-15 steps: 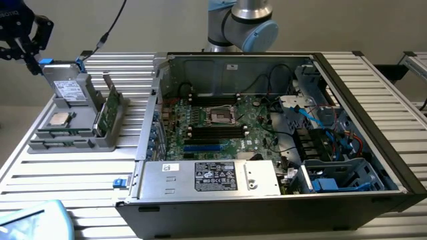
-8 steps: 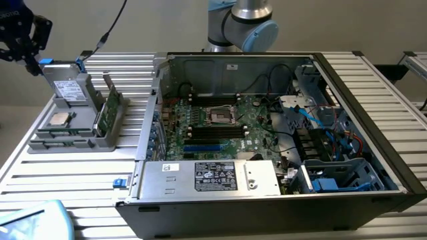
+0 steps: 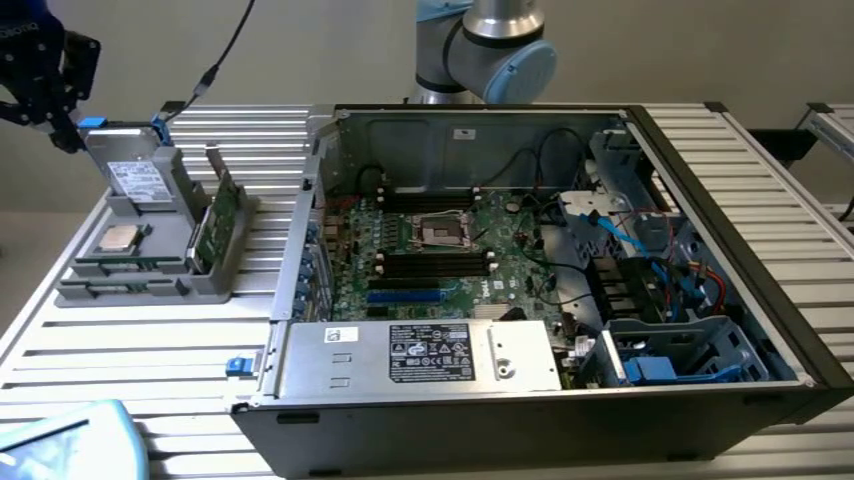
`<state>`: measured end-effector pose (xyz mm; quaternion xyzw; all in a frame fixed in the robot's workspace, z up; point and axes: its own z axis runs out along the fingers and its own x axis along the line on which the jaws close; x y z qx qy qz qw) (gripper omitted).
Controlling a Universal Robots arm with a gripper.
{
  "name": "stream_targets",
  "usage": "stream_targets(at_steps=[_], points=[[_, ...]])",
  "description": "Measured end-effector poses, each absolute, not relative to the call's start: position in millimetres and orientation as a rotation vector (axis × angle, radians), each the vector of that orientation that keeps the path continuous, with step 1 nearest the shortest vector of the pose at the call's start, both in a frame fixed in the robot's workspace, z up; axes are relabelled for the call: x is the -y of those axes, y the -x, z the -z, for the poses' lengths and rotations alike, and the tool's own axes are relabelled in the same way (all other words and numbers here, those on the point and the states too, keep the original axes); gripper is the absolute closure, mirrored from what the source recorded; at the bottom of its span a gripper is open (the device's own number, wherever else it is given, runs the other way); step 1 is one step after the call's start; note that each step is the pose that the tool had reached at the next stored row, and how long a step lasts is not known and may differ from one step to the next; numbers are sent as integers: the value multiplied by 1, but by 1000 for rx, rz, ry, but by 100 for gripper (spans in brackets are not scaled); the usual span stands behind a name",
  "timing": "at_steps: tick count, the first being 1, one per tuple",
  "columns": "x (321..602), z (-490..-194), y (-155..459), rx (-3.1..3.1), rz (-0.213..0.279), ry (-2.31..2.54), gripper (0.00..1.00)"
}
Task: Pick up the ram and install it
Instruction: 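Pick up the ram and move it above insertion slot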
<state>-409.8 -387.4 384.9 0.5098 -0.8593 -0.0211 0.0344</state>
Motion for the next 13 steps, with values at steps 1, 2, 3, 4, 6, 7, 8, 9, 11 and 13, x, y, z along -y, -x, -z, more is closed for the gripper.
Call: stream_targets(at_steps=[1,2,3,4,6,7,8,9,11,13], points=[[387,-385,410,2627,64,-1592,89],[387,-385,410,2612,63,-1615,89],[387,-384,410,2597,62,-1638,89],[387,-384,410,2582,61,-1662,89],[387,-384,410,2551,59,-1709,89],[387,-384,410,2535,58,-1731,89],[387,-384,410,2518,57,-1755,89],[387,-384,410,2503,56,-1776,89],[387,-383,410,2469,54,-1821,89],[387,-383,410,2435,52,-1866,89]])
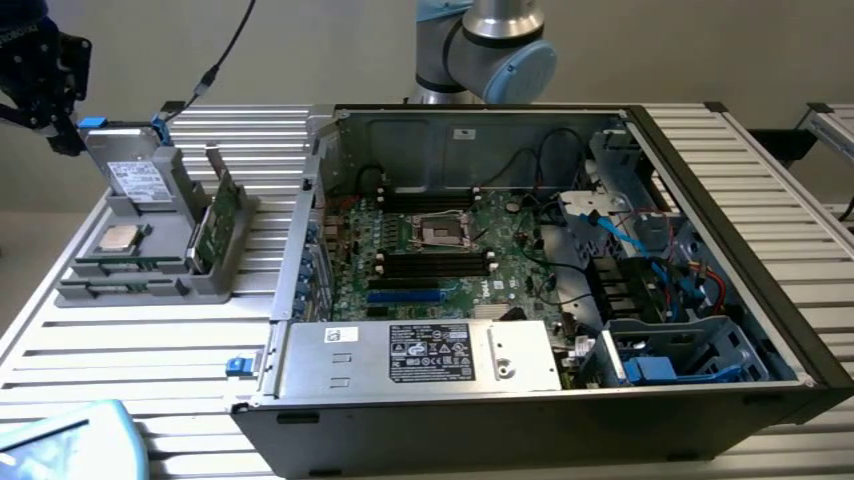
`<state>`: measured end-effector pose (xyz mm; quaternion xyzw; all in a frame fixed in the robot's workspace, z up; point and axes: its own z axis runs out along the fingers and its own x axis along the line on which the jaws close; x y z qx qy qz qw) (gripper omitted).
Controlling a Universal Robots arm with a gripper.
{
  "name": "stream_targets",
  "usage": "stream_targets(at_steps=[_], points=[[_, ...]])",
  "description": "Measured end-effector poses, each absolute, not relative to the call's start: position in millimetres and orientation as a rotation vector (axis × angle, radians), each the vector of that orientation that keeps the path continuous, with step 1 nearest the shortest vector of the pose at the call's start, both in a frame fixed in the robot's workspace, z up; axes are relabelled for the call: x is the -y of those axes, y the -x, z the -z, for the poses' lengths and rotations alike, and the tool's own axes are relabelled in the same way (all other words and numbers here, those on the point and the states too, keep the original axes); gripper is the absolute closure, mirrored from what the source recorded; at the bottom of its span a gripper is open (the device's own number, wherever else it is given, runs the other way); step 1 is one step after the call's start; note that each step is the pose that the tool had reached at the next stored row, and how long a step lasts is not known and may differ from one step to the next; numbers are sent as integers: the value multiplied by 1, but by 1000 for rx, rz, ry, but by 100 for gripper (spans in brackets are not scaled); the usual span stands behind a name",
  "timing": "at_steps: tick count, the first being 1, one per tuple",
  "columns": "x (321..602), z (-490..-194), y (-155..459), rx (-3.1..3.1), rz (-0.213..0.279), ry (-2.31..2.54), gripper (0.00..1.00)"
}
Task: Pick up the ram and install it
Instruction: 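Pick up the ram and move it above insertion slot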
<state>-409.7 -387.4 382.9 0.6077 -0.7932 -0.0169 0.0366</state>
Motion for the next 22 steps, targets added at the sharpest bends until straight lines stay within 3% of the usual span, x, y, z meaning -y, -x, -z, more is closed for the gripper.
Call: stream_targets(at_steps=[22], points=[[387,-379,410,2054,30,-2272,89]])
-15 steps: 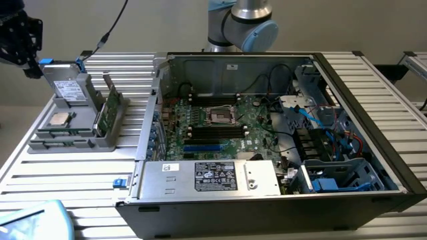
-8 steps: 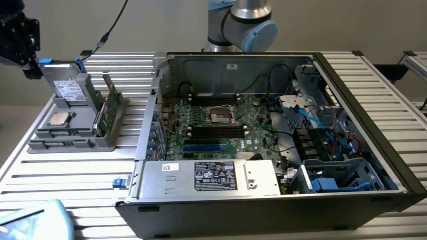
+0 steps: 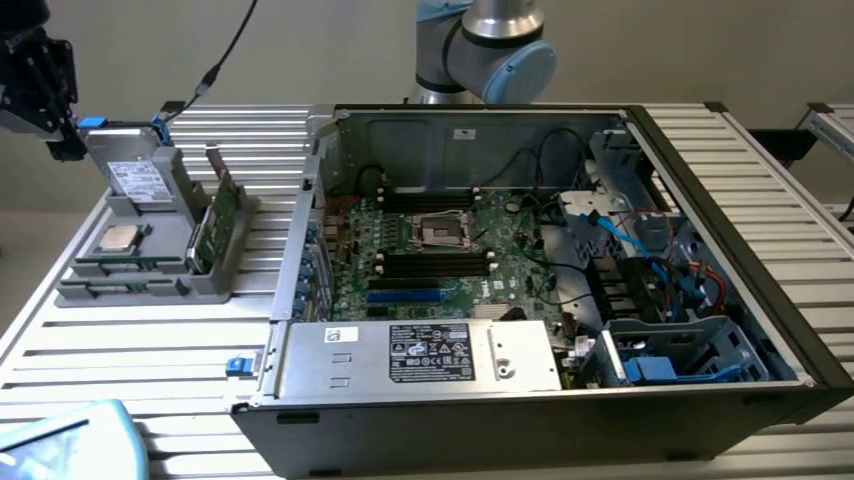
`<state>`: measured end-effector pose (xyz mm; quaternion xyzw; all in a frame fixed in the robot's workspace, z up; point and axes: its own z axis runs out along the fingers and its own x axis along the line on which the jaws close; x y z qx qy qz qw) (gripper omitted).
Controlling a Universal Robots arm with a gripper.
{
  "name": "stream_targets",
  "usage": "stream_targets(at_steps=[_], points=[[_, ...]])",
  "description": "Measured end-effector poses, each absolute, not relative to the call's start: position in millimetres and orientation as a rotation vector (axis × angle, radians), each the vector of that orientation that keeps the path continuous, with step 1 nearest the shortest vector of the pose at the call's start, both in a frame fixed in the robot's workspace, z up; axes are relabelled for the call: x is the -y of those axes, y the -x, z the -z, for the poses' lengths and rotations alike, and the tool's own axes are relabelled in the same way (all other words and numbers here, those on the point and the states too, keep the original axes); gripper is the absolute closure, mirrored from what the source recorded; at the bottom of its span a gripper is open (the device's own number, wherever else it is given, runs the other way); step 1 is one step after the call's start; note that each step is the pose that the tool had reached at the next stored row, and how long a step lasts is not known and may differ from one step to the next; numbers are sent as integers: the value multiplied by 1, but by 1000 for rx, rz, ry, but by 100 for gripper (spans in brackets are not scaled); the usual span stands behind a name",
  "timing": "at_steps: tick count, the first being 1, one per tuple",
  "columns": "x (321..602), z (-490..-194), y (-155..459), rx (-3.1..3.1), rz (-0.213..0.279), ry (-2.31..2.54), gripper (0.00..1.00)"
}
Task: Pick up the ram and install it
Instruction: 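Pick up the ram and move it above insertion slot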
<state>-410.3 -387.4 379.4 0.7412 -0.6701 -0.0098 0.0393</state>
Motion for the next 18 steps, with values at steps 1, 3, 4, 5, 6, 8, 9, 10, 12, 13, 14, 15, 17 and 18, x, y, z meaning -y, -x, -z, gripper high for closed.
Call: stream_targets(at_steps=[1,3,4,5,6,8,9,10,12,13,14,15,17,18], points=[[387,-379,410,2054,30,-2272,89],[387,-379,410,2054,30,-2272,89],[387,-379,410,2054,30,-2272,88],[387,-379,410,2054,30,-2272,88],[387,-379,410,2054,30,-2272,82],[387,-379,410,2054,30,-2272,75],[387,-379,410,2054,30,-2272,64],[387,-380,410,2054,30,-2272,64],[387,-378,410,2054,30,-2272,57],[387,-376,410,2054,30,-2272,57],[387,-374,410,2054,30,-2272,57],[387,-372,410,2054,30,-2272,57],[388,-369,411,2053,30,-2273,57],[388,-367,412,2053,30,-2273,57]])
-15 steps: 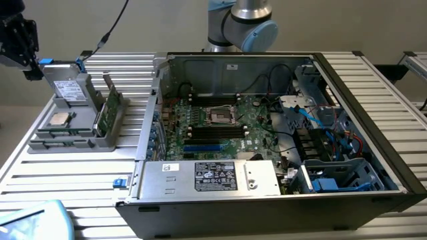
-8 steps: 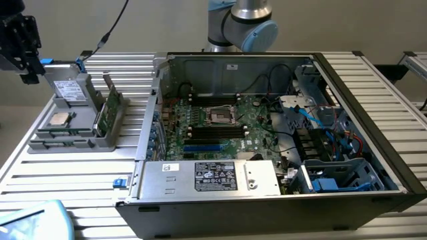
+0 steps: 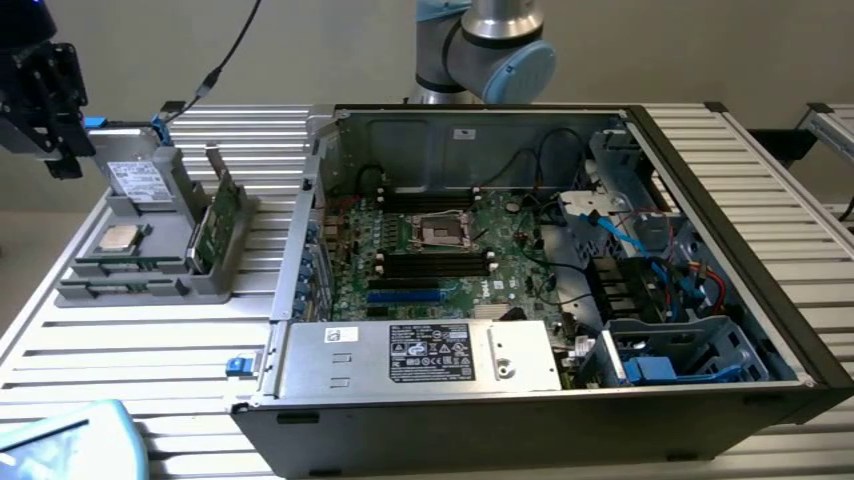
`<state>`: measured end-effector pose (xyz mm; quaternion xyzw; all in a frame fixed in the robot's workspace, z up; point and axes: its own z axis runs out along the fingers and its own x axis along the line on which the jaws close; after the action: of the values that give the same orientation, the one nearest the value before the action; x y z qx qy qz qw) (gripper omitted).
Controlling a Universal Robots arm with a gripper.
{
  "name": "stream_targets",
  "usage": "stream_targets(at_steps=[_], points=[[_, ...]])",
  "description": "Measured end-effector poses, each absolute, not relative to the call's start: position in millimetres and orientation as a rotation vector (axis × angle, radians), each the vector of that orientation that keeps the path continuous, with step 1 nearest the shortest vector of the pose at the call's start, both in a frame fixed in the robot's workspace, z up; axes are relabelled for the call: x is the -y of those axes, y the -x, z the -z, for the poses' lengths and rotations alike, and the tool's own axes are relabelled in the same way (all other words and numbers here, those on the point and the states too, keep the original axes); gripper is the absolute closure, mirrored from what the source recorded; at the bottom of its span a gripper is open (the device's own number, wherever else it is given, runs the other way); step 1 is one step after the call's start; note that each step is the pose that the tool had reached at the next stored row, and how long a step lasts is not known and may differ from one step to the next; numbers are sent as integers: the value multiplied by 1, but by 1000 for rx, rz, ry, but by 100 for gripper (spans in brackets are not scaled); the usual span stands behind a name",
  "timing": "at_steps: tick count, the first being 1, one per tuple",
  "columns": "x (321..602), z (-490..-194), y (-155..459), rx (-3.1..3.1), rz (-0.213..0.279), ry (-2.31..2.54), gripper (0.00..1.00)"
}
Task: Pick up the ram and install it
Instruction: 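Pick up the ram and move it above insertion slot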
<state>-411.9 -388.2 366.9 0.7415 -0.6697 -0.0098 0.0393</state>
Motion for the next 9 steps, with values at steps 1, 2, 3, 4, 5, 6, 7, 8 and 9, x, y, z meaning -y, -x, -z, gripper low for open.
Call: stream_targets(at_steps=[1,2,3,4,5,6,7,8,9], points=[[389,-365,412,2053,30,-2273,57],[389,-363,413,2053,30,-2273,57],[389,-362,413,2053,30,-2273,57],[390,-360,414,2053,30,-2273,57],[390,-358,414,2053,30,-2273,57],[390,-356,415,2053,30,-2273,57],[391,-354,415,2053,30,-2273,57],[391,-353,416,2053,30,-2273,57],[391,-351,416,2053,30,-2273,60]])
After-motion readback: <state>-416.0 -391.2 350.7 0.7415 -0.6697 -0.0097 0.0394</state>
